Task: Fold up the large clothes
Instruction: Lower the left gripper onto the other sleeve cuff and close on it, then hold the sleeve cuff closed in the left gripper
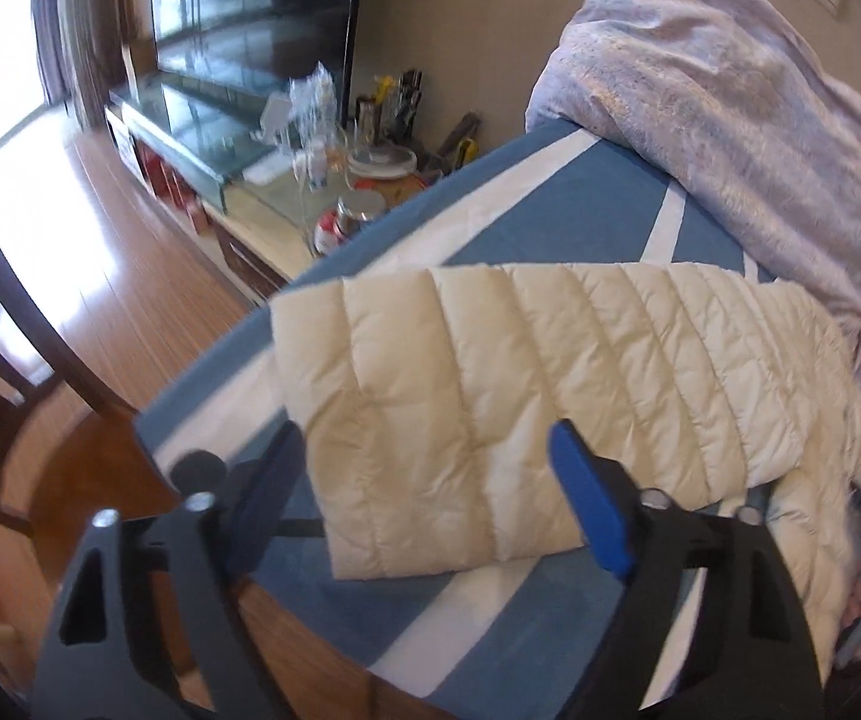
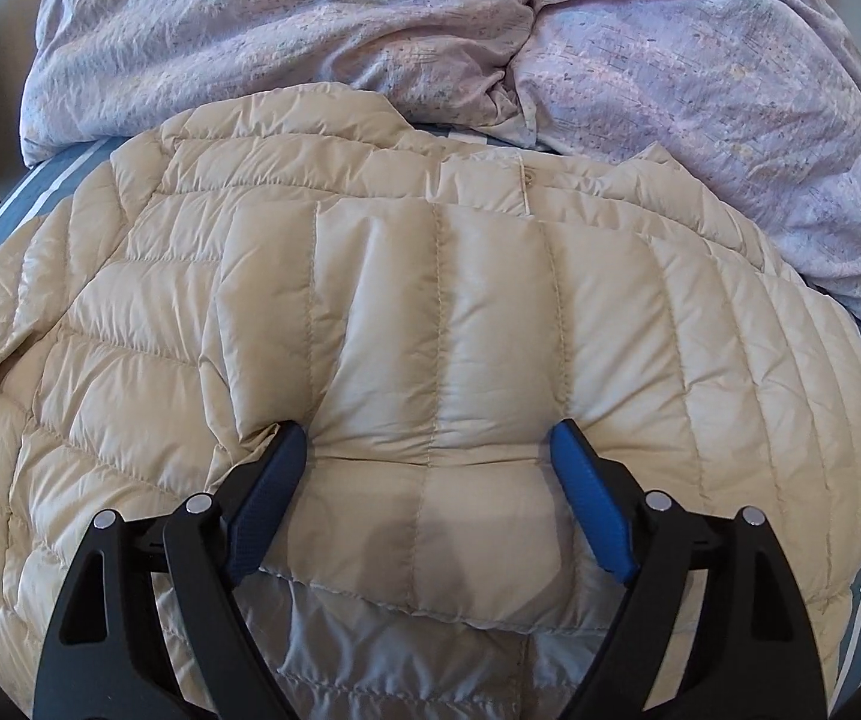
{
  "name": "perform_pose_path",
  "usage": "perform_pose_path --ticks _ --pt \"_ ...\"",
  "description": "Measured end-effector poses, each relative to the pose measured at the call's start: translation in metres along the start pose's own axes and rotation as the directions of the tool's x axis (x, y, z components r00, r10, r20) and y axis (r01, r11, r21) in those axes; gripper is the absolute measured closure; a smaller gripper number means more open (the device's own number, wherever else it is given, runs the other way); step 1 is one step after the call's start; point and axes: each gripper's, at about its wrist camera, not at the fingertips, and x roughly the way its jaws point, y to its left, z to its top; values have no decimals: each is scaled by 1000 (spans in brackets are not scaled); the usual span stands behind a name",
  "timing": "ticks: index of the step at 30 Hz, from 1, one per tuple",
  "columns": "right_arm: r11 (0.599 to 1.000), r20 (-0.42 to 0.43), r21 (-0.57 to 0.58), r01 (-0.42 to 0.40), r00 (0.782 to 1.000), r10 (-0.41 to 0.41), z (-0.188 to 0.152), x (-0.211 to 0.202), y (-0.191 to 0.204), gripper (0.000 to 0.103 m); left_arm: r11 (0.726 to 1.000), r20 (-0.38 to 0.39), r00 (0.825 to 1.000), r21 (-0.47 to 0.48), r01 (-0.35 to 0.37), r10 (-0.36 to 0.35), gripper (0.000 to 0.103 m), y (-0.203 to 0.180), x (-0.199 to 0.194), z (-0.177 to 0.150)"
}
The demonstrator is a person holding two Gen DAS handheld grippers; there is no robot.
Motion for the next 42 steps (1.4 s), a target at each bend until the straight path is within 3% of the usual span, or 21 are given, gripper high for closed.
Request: perform_pose_path --ticks 6,10,14,26,28,30,34,38,39,42 --pt "1000 7 -14 -10 1000 10 -2 -2 -1 18 994 -21 1000 -110 3 -5 32 15 9 -4" --pt "1000 10 -15 -15 1000 15 -2 -2 -1 18 994 -20 1000 -110 7 -10 33 16 10 -3" --pt "1000 11 -16 -17 1000 17 -2 -2 -2 18 994 -37 999 -106 9 -13 43 14 19 -3" --pt "1000 14 -14 -18 1000 18 -4 -3 -1 18 987 -19 998 -155 53 -57 44 24 21 -3" --pt "1000 13 -15 -18 1000 18 -4 -3 -1 18 986 -15 998 -155 55 -58 53 23 21 -4" --pt "1000 14 -15 -17 1000 17 -4 -2 -1 18 982 -15 997 -175 76 -80 70 27 22 -3" --pt "1000 14 -14 -18 1000 18 -4 -2 -1 18 979 -17 995 -179 96 -101 83 30 24 -5" --pt "1000 16 -18 -24 1000 24 -5 -3 -1 18 981 -20 997 -181 66 -70 75 31 21 -5" --pt "1000 16 -19 -25 1000 25 -5 -3 -1 18 982 -16 998 -180 58 -62 63 32 19 -5" --pt "1000 17 -16 -27 999 27 -4 -3 -2 18 984 12 1000 -173 29 -27 44 36 10 -3"
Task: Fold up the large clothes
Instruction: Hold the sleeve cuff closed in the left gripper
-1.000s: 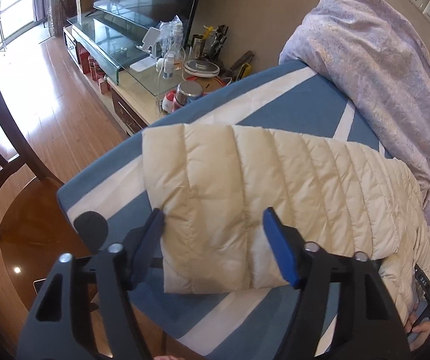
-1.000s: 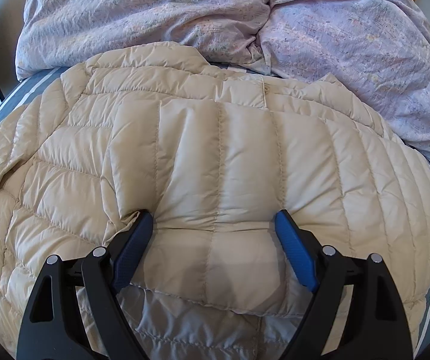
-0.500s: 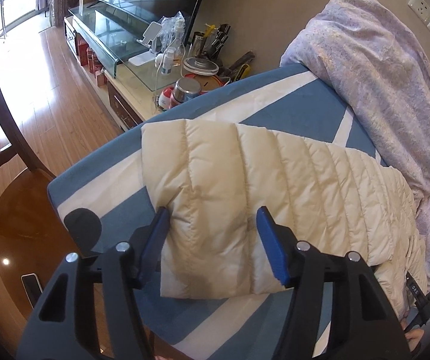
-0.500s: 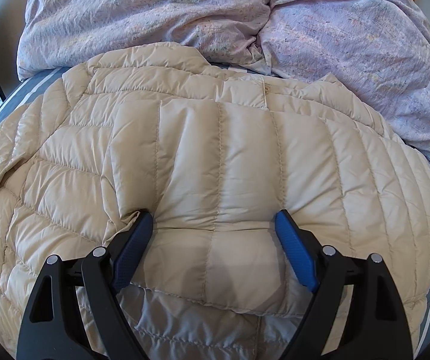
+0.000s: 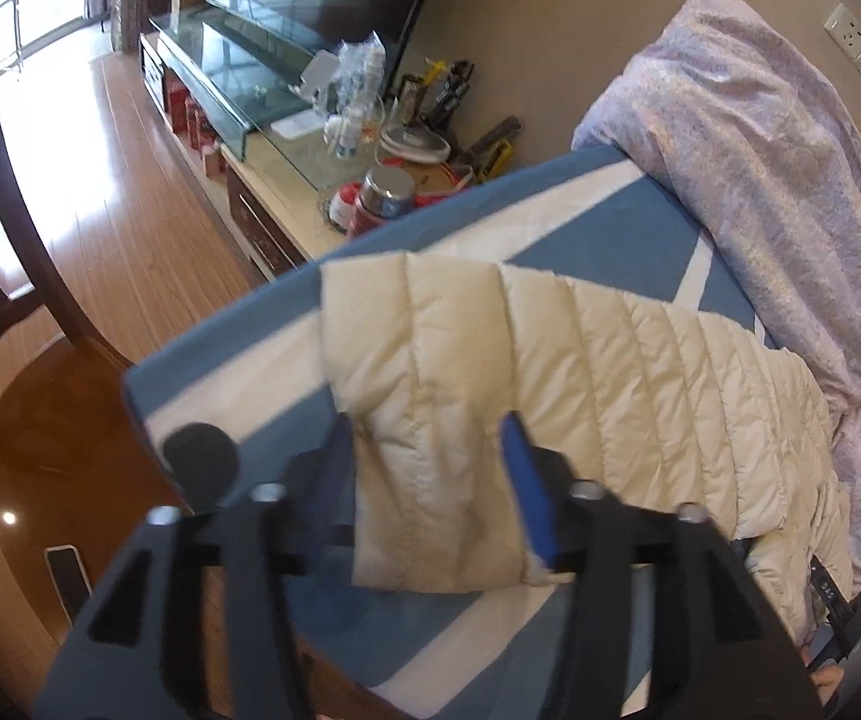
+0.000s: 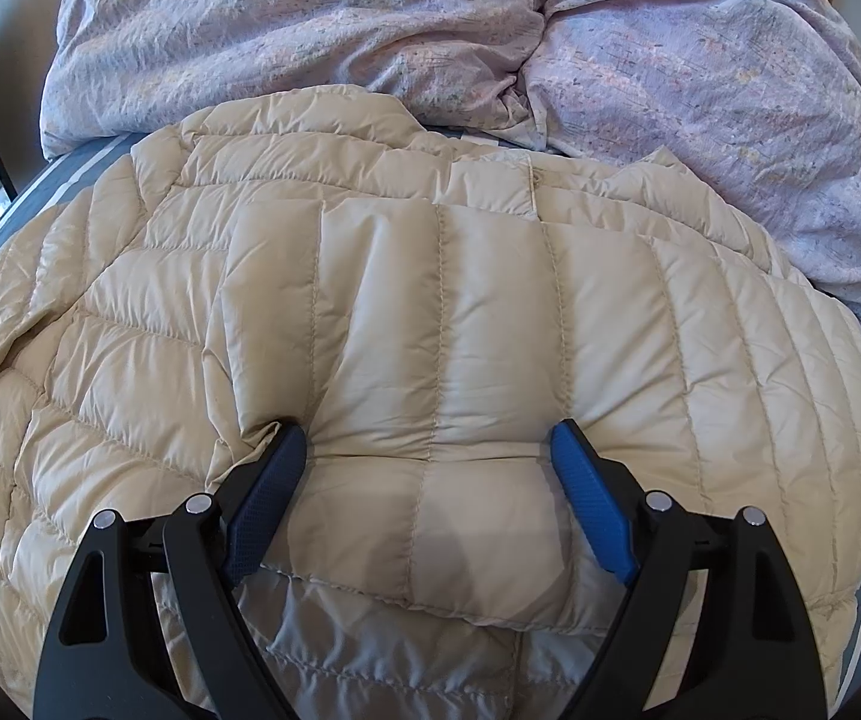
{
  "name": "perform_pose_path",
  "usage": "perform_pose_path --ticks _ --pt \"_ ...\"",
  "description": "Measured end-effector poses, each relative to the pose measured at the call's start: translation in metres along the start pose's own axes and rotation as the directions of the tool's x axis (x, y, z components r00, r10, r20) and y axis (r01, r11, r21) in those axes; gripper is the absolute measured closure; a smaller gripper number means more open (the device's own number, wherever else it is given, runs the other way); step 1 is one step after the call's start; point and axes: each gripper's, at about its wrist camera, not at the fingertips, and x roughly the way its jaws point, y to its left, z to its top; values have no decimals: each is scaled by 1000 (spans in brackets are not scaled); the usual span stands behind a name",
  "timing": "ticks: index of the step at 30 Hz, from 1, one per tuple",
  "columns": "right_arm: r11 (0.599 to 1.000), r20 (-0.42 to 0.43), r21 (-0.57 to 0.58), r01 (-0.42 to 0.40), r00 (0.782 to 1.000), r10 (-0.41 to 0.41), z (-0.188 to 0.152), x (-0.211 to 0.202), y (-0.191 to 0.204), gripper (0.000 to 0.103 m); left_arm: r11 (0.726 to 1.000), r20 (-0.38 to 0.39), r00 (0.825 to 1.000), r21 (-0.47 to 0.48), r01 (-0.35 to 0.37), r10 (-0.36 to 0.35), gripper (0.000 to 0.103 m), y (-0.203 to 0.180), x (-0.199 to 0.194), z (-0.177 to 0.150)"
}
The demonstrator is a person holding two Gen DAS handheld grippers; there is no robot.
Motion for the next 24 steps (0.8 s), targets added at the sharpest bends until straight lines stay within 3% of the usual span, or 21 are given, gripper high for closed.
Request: perform_pose_path --ticks 10,13,15,18,24 --pt "1000 2 -3 0 1000 0 -1 0 -1 18 999 -26 999 40 -32 33 43 -16 13 -1" --pt "1000 2 -1 -1 1000 1 -1 0 -1 18 996 -21 998 68 -56 57 58 -25 16 -2" --pt "1000 3 -1 0 1000 0 -1 0 -1 18 996 -22 998 76 -51 52 72 -27 18 -3" --pt "1000 3 0 -1 1000 1 -2 0 -2 18 997 -27 999 74 -31 33 84 -28 19 -3" --pt "1000 10 2 -3 1000 3 -2 0 -1 18 994 -8 1000 103 -23 24 94 -33 20 -7"
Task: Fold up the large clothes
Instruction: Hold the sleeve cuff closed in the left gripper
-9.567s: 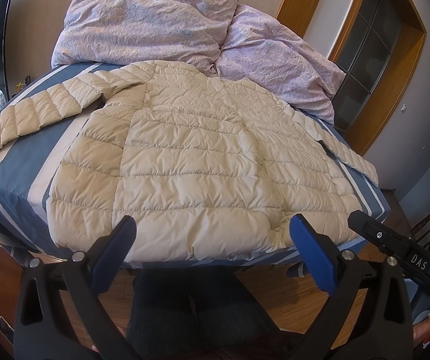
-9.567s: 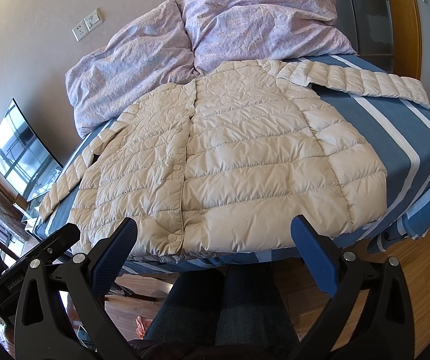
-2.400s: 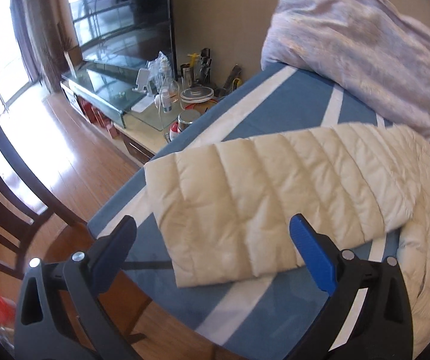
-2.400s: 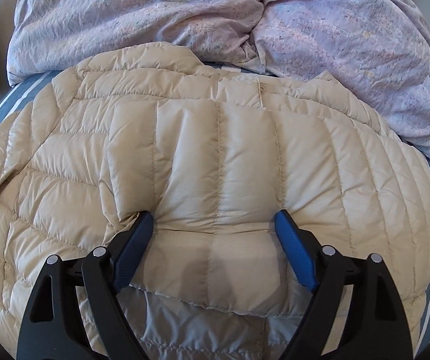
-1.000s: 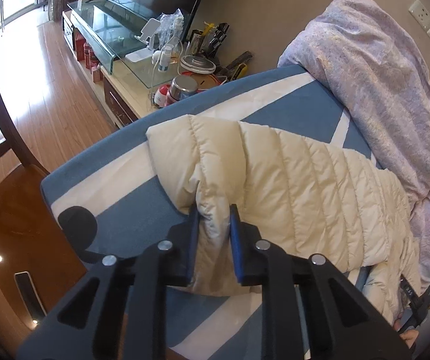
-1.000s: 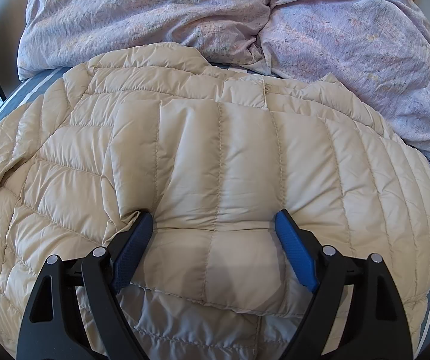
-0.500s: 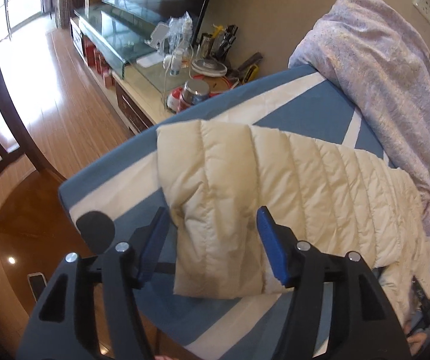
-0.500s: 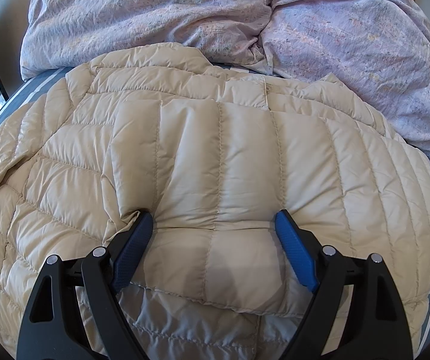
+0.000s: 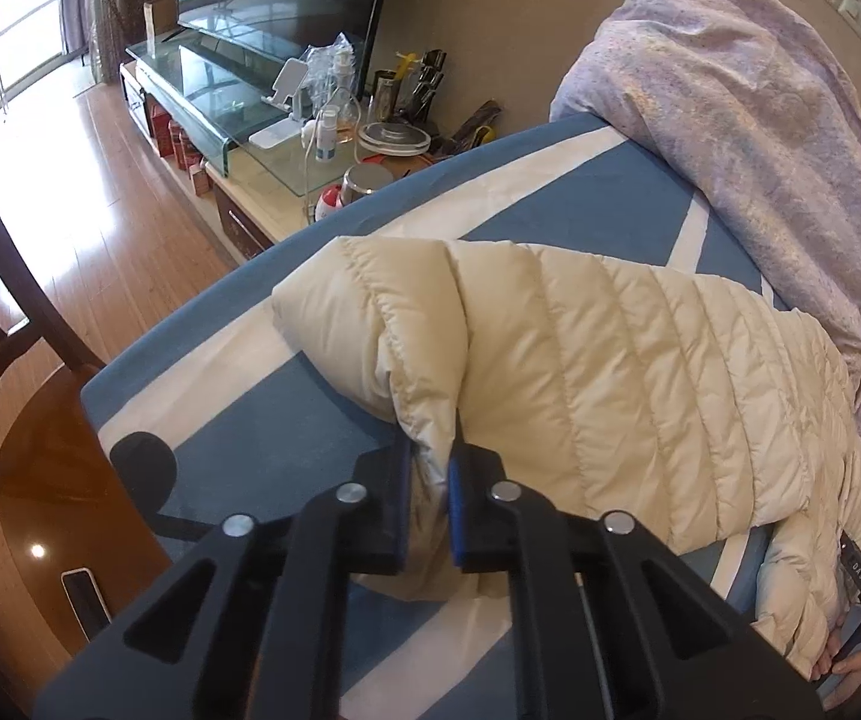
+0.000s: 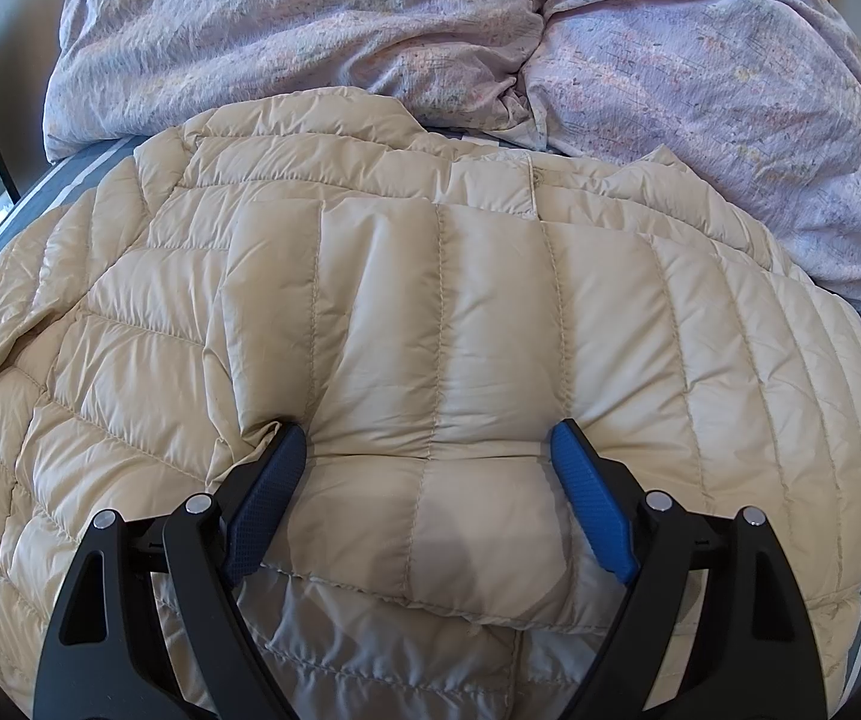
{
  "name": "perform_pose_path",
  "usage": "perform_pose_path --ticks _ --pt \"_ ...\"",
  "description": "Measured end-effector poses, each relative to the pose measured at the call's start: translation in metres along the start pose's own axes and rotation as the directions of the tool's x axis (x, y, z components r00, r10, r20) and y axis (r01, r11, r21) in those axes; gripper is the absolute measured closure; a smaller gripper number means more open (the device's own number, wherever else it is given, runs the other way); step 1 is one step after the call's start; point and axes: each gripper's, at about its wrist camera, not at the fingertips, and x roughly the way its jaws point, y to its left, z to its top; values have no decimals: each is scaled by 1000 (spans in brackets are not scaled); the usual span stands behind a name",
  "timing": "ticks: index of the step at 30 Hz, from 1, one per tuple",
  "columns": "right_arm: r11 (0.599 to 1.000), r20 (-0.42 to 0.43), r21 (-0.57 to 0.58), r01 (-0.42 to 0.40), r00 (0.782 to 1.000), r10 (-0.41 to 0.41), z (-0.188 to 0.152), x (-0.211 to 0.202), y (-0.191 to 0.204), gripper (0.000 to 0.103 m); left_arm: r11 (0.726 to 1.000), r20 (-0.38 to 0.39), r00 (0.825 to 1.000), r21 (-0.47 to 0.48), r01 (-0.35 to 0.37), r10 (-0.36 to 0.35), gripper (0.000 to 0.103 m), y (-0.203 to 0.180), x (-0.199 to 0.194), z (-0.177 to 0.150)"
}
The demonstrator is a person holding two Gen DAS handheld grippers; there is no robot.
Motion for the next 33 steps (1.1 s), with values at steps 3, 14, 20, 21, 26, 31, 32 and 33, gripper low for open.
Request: perform_pose_path --ticks 3,14,20,21,26,31,32,33 --pt "1000 2 1 1 1000 -1 0 0 1 18 1000 10 1000 10 -2 1 95 0 0 -1" --pt "1000 1 4 6 1000 -6 1 0 1 16 1000 28 1000 24 -4 3 96 2 0 -3" --pt "1000 0 12 5 1000 -5 1 2 0 15 999 29 999 33 -14 13 96 1 0 -4" --pt "1000 0 12 4 1000 -4 0 1 -1 15 999 30 999 34 -14 13 96 1 1 -4" --pt "1000 1 12 4 1000 -4 -1 1 -1 15 999 30 999 33 -12 11 96 0 1 -5" --pt "1000 2 13 3 1000 -3 0 2 -1 15 999 30 999 35 -15 14 96 -1 1 -5" --pt "1000 3 13 3 1000 -3 1 3 -1 15 999 30 999 35 -15 14 96 -1 1 -5" --pt "1000 6 11 1 1000 -1 0 2 -1 15 999 30 999 35 -14 13 96 -1 1 -5"
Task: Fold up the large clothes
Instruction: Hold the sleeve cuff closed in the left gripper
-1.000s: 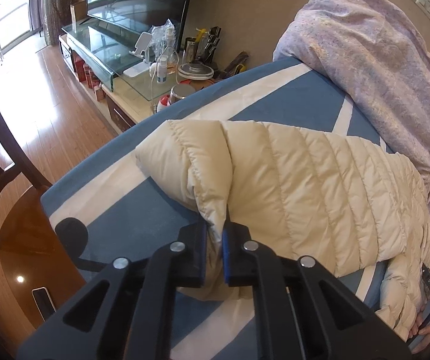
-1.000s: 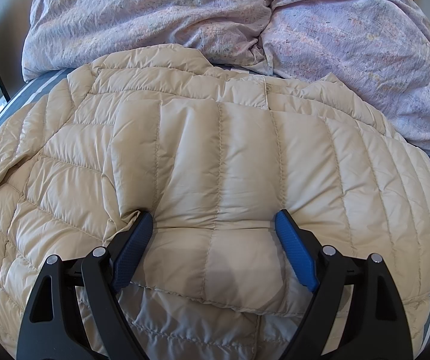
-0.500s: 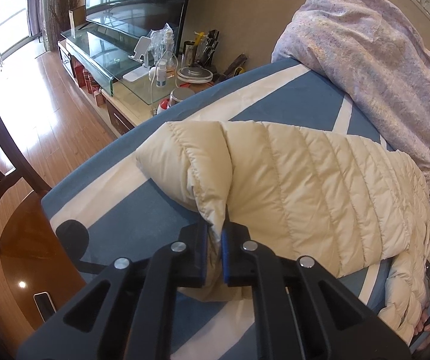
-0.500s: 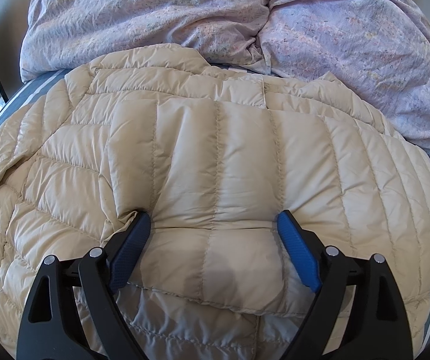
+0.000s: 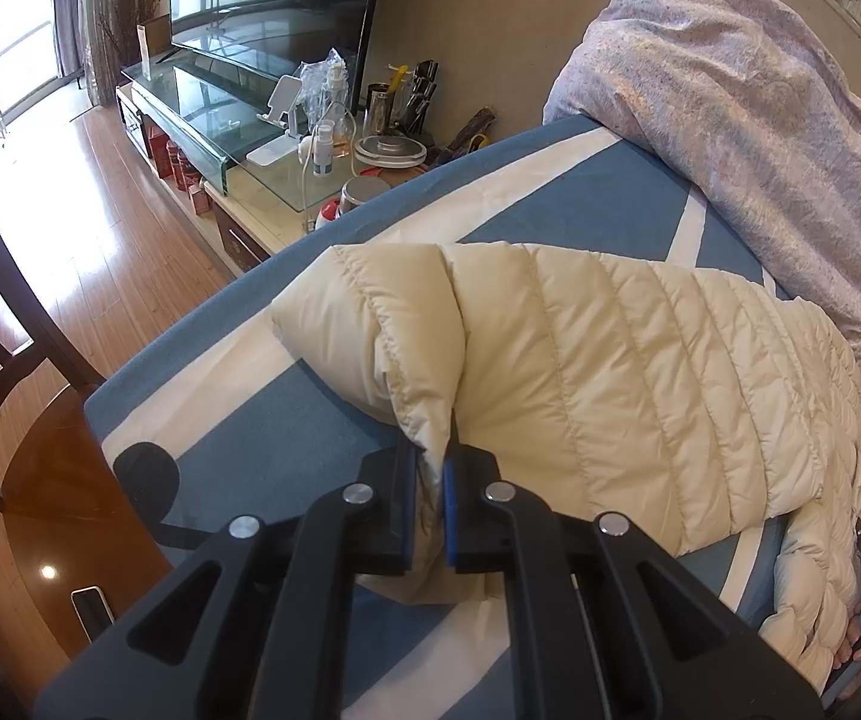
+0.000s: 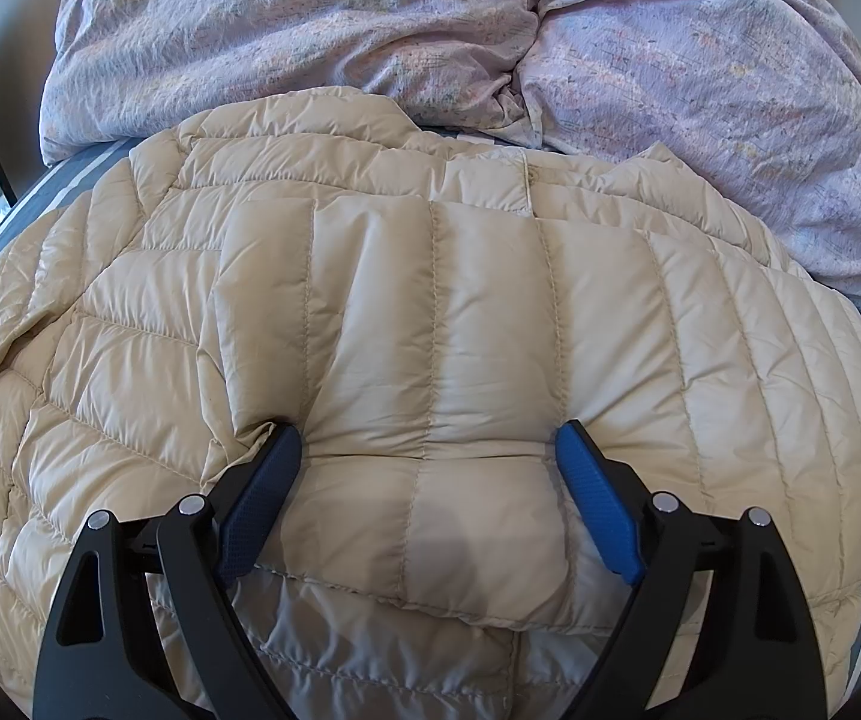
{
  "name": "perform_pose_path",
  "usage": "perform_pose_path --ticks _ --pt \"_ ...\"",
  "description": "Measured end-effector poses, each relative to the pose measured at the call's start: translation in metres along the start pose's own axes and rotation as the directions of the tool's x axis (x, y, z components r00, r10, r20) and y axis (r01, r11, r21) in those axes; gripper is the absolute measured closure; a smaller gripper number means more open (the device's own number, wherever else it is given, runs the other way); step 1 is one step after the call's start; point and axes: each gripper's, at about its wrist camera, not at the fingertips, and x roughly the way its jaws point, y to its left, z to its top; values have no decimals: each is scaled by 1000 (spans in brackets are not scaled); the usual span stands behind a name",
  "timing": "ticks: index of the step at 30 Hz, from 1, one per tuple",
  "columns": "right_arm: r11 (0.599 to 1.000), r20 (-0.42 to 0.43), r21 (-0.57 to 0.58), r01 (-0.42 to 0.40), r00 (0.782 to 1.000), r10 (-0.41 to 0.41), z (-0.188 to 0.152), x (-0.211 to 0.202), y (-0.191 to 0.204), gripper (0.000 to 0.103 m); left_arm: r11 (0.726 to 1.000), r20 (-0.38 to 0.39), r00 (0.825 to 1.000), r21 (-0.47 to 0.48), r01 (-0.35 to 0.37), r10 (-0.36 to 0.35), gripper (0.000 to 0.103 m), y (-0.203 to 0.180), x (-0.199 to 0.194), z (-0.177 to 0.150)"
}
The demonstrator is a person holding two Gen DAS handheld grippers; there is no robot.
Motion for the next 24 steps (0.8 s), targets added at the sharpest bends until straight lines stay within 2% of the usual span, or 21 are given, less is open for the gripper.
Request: perform_pose_path --ticks 24 --pt "1000 3 1 -2 1000 2 0 1 0 14 1000 0 1000 13 -11 11 96 -1 1 2"
